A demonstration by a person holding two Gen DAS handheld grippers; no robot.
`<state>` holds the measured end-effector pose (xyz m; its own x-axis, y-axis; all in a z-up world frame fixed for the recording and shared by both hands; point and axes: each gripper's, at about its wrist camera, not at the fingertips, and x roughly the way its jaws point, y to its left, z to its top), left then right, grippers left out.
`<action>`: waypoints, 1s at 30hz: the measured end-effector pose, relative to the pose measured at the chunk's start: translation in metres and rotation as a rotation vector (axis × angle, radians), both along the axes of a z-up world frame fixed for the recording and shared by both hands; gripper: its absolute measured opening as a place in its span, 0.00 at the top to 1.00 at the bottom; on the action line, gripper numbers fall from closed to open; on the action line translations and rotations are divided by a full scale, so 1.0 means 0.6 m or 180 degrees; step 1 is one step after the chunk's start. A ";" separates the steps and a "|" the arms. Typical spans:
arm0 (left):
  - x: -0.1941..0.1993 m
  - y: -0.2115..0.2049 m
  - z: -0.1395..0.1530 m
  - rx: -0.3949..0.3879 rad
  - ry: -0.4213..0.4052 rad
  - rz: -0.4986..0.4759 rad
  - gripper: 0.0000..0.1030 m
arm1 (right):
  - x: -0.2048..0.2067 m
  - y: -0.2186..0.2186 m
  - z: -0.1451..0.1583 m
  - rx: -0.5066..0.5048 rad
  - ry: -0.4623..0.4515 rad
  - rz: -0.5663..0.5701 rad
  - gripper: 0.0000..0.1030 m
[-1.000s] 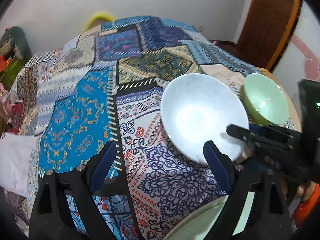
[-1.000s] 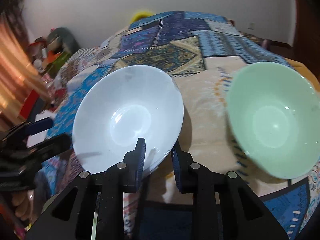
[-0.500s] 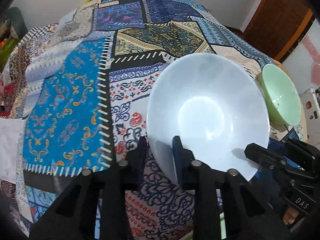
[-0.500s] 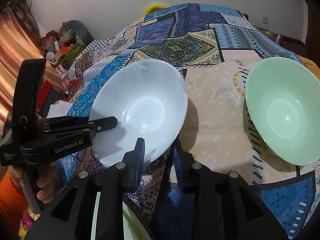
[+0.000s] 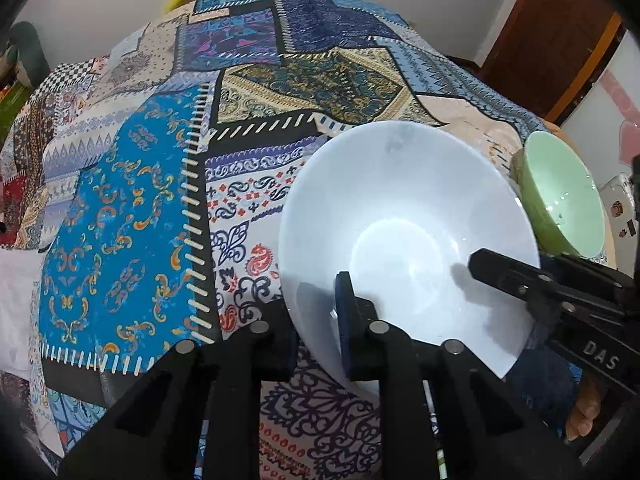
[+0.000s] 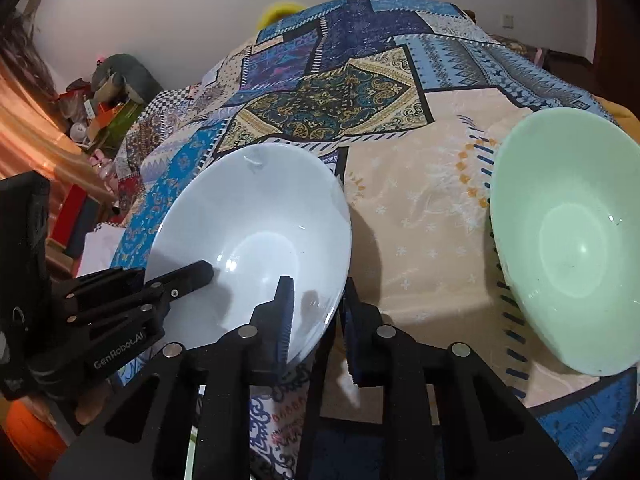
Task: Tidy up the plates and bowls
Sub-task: 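Lift the white bowl off the bed cover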
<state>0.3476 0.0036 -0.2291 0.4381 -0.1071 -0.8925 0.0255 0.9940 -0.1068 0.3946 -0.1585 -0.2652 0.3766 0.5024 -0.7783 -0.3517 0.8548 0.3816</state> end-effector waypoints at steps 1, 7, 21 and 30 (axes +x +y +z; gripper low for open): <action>-0.001 -0.001 0.001 0.0016 -0.0023 0.0004 0.85 | -0.004 0.000 0.002 -0.0005 -0.0020 -0.0005 0.80; -0.008 -0.001 0.006 -0.0011 -0.0008 0.0039 0.85 | -0.022 -0.002 0.012 -0.0023 -0.0120 -0.0020 0.81; -0.104 -0.010 0.096 -0.0066 -0.0353 -0.0012 0.85 | -0.106 -0.016 0.085 0.0067 -0.0445 -0.0033 0.81; -0.189 -0.010 0.148 -0.0086 -0.0550 -0.0014 0.85 | -0.172 -0.015 0.114 0.0161 -0.0604 -0.0025 0.81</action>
<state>0.2344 -0.0022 -0.1402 0.5842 -0.1324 -0.8008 0.0502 0.9906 -0.1272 0.2917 -0.1676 -0.1966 0.5184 0.5354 -0.6668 -0.4148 0.8393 0.3515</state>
